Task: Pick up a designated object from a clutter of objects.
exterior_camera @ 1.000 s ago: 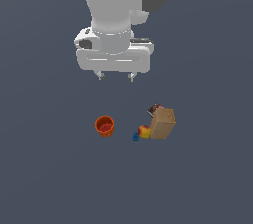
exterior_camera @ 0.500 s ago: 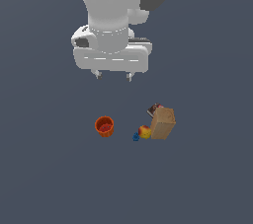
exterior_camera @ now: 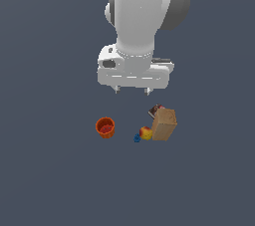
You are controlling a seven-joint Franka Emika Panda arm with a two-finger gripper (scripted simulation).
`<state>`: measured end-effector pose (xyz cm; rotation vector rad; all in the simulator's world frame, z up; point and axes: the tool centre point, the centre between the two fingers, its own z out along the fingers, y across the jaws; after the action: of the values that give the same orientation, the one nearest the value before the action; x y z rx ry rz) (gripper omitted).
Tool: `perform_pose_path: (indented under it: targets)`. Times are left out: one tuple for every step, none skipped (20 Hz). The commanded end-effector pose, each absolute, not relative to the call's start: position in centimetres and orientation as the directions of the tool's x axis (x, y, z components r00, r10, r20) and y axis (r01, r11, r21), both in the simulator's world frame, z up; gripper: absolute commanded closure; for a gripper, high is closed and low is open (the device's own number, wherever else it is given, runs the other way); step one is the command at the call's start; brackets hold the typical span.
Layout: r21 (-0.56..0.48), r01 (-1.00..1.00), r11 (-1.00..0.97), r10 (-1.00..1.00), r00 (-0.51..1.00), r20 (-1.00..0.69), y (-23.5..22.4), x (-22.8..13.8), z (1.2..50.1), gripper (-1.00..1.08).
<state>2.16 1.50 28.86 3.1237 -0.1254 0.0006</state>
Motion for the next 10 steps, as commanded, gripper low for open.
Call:
perform_pose_path:
  targets:
    - [0.017,-0.076,-0.997,-0.076,0.997,0.001,4.1,2.9,27.1,-0.92]
    - [0.017,-0.074,-0.997,-0.074,0.997,0.001,5.3,3.2,26.3,-0.92]
    - [0.016,-0.073,-0.997,-0.073,0.997,0.002,6.5,3.5,25.5,-0.92]
    - [0.015,-0.072,-0.997,-0.072,0.997,0.002,7.6,3.7,24.7,-0.92]
    - [0.014,-0.070,-0.997,-0.070,0.998,0.002,8.7,3.8,24.0,-0.92]
    - [0.013,-0.069,-0.998,-0.069,0.998,0.002,9.7,4.0,23.3,-0.92]
    - [0.011,-0.068,-0.998,-0.068,0.998,0.002,10.6,4.0,22.6,-0.92]
    - [0.010,-0.067,-0.998,-0.067,0.998,0.002,11.4,4.1,22.1,-0.92]
    - [0.008,-0.067,-0.998,-0.067,0.998,0.001,12.2,4.1,21.5,-0.92]
    - [0.007,-0.066,-0.998,-0.066,0.998,0.001,12.9,4.2,21.1,-0.92]
